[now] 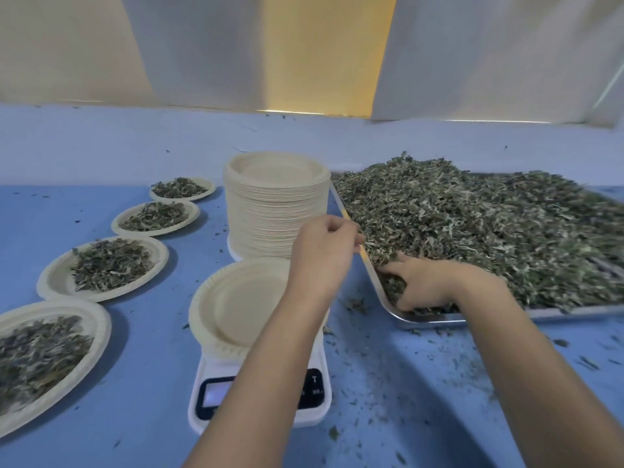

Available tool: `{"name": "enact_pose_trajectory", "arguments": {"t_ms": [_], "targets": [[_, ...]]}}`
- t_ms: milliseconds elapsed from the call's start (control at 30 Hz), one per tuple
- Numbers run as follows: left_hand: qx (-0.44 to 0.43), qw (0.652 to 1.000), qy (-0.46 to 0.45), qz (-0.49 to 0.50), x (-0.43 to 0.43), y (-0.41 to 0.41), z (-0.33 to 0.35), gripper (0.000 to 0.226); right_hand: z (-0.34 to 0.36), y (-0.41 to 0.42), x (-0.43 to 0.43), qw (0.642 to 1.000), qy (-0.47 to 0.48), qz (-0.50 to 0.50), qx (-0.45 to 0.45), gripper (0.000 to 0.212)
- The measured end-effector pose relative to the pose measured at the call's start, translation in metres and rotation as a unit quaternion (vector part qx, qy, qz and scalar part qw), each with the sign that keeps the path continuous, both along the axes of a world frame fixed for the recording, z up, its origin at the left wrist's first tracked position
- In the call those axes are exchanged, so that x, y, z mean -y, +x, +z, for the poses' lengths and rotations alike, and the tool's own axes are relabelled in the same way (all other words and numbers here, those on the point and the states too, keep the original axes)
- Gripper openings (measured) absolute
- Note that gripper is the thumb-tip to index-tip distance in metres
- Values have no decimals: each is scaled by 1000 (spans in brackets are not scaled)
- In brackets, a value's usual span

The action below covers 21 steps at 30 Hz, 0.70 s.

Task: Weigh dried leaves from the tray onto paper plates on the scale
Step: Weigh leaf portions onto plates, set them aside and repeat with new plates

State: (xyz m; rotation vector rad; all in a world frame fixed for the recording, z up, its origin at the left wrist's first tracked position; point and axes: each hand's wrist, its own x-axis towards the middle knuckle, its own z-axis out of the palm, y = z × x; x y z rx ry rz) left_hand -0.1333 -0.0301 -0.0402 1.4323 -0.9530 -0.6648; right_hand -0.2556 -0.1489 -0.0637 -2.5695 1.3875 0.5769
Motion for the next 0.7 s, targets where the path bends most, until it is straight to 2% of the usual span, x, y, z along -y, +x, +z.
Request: {"name": "enact_pose_trajectory", "arguments": {"t_ms": [100,200,400,567,700], "targets": [[-40,999,6,-11,5,-6,-2,22,-2,-1,0,1000,11,-5,-29,82],[-51,998,12,-16,7,-6,-4,23,-9,2,2,999,-17,-1,-31,76],[-71,997,13,-16,9,-8,-6,23,-25,8,14,985,-125,2,115,54],[-70,997,17,-12,10,-8,-8,22,-25,1,15,978,-74,1,195,87],[-71,997,21,-14,11,-12,-8,22,-14,0,13,992,-35,-19,123,92]]}}
